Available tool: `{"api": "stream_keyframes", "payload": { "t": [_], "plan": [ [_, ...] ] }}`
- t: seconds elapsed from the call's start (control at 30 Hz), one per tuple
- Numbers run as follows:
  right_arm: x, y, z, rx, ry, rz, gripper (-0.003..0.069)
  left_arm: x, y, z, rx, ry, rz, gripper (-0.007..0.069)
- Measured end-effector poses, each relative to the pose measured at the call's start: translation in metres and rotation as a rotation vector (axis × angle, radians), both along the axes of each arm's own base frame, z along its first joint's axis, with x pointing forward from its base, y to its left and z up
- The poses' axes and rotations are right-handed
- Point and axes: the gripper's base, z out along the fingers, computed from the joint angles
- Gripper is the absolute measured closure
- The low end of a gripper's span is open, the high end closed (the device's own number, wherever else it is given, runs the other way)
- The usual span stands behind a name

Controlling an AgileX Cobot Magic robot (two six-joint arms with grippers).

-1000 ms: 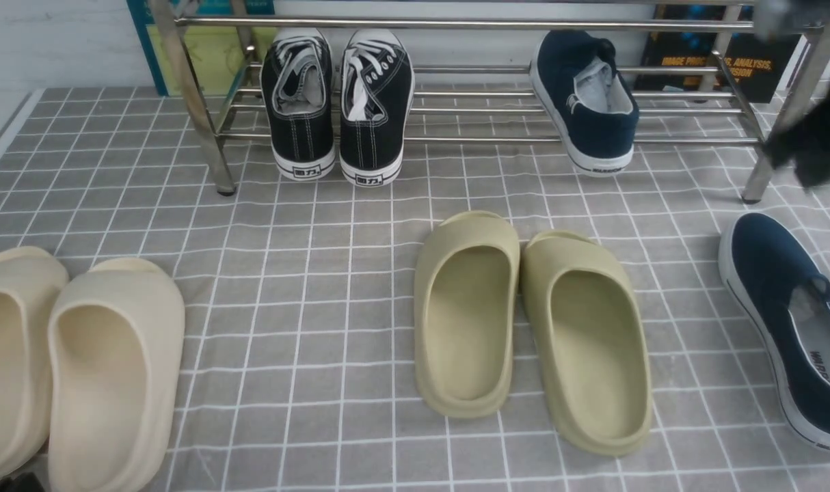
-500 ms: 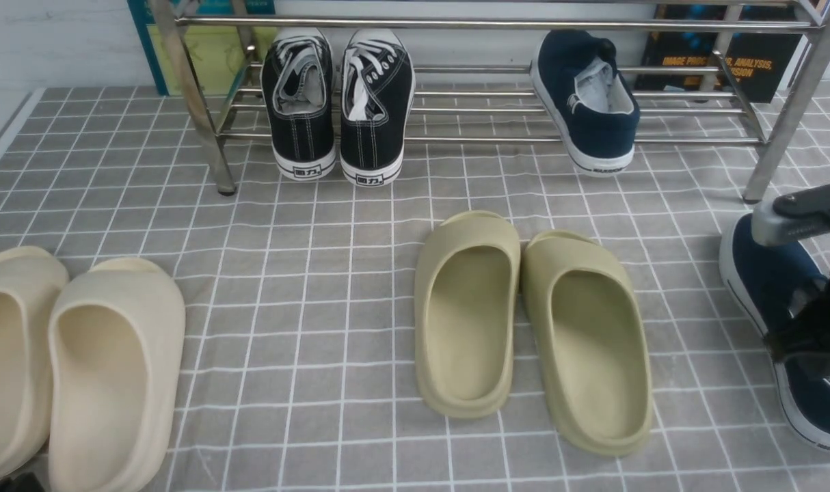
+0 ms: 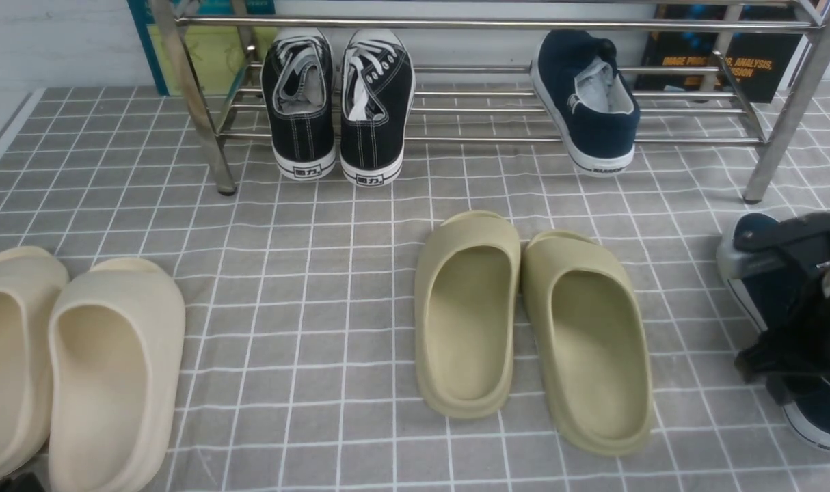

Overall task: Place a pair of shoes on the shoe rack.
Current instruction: Use the right arm to grab the shoe closest to it, then use the right arm to put a shoe into the shoe rack

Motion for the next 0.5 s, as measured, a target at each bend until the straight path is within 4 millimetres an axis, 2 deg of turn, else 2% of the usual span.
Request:
{"api": "stream_keyframes", "payload": {
  "t": [0.07,0.1,0.13,0.17,0.2,0.23,0.33,0.37,0.5],
  "plan": [
    [0.003,-0.001,-0.009,-0.028,0.029,0.013,0.0453,0.0,0.0,0.0,0.0,0.0,0.0,0.0512],
    [0.003,-0.002,-0.009,-0.035,0.029,0.017,0.0503,0.0,0.0,0.0,0.0,0.0,0.0,0.0512],
    [0.003,-0.002,-0.009,-0.037,0.03,0.018,0.0515,0.0,0.0,0.0,0.0,0.0,0.0,0.0512],
    [0.003,-0.002,-0.008,-0.035,0.025,0.017,0.0601,0.0,0.0,0.0,0.0,0.0,0.0,0.0512],
    [0.002,-0.002,-0.005,-0.031,0.017,0.015,0.0624,0.0,0.0,0.0,0.0,0.0,0.0,0.0512],
    [0.001,-0.002,-0.003,-0.029,0.015,0.012,0.0625,0.0,0.0,0.0,0.0,0.0,0.0,0.0512],
    [-0.009,-0.002,0.022,0.003,-0.014,-0.013,0.0623,0.0,0.0,0.0,0.0,0.0,0.0,0.0512],
    [-0.009,-0.002,0.025,0.006,-0.019,-0.013,0.0623,0.0,0.0,0.0,0.0,0.0,0.0,0.0512],
    [-0.01,0.001,0.073,0.048,-0.118,0.029,0.0622,0.0,0.0,0.0,0.0,0.0,0.0,0.0512]
  ]
}}
